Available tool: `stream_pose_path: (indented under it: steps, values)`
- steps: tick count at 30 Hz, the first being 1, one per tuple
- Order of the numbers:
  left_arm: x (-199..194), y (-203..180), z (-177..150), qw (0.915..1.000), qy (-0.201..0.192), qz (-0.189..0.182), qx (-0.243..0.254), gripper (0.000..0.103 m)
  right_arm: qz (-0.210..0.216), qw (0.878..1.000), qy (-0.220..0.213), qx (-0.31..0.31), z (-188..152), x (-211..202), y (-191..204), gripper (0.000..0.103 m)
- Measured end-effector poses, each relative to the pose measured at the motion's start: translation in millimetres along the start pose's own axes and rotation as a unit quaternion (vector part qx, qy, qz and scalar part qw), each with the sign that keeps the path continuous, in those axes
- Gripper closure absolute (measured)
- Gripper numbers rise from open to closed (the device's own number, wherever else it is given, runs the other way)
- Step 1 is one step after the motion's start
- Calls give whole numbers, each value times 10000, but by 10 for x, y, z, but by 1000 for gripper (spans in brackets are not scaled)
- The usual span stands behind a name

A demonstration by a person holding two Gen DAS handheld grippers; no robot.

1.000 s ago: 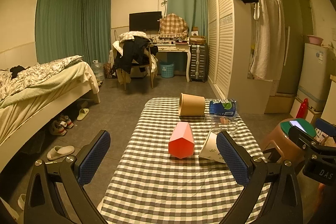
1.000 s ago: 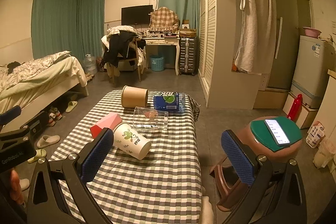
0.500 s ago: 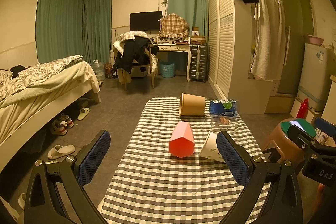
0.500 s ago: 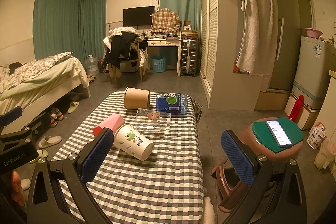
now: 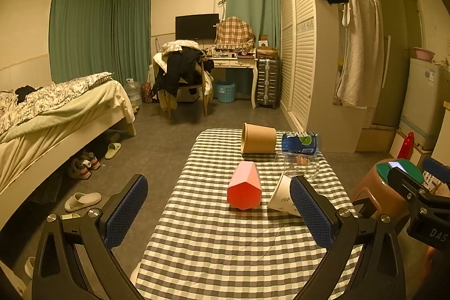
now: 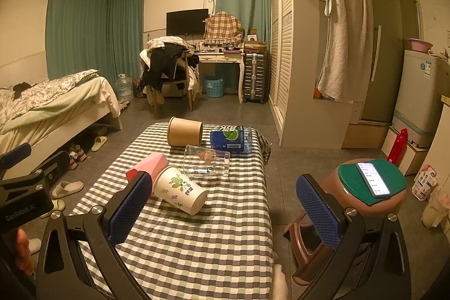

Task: Flip cup upside down

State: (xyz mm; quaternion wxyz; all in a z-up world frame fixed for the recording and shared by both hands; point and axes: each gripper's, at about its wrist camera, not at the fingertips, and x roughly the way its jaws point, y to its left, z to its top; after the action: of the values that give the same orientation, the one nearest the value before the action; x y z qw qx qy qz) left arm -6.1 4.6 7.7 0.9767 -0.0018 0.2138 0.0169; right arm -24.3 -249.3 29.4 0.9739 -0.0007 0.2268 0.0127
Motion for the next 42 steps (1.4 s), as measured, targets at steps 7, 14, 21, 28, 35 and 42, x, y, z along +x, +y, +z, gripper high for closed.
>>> stream_pose_path:
  steps: [7, 14, 21, 28, 35, 42]
  values:
    - [13, 3, 14, 10000, 37, -4, -16, 0, -2, 10000, 33, -28, -5, 3, 13, 0]
    - [56, 9, 13, 10000, 90, 11, -27, 0, 10, 10000, 34, -70, -3, -12, 27, 0]
    - [70, 11, 4, 9999, 97, -1, -47, 0, 17, 10000, 14, -81, 3, -19, 35, 0]
    - [115, 38, 5, 9999, 154, 2, -75, 0, 82, 9998, 4, -163, 39, 21, 68, 0]
    - [341, 138, 113, 9995, 283, 93, -113, 0, 354, 9982, 137, -472, 230, 272, 83, 0]
    - [922, 324, 377, 9983, 403, 319, -272, 0, 653, 9924, 304, -993, 636, 861, 111, 0]
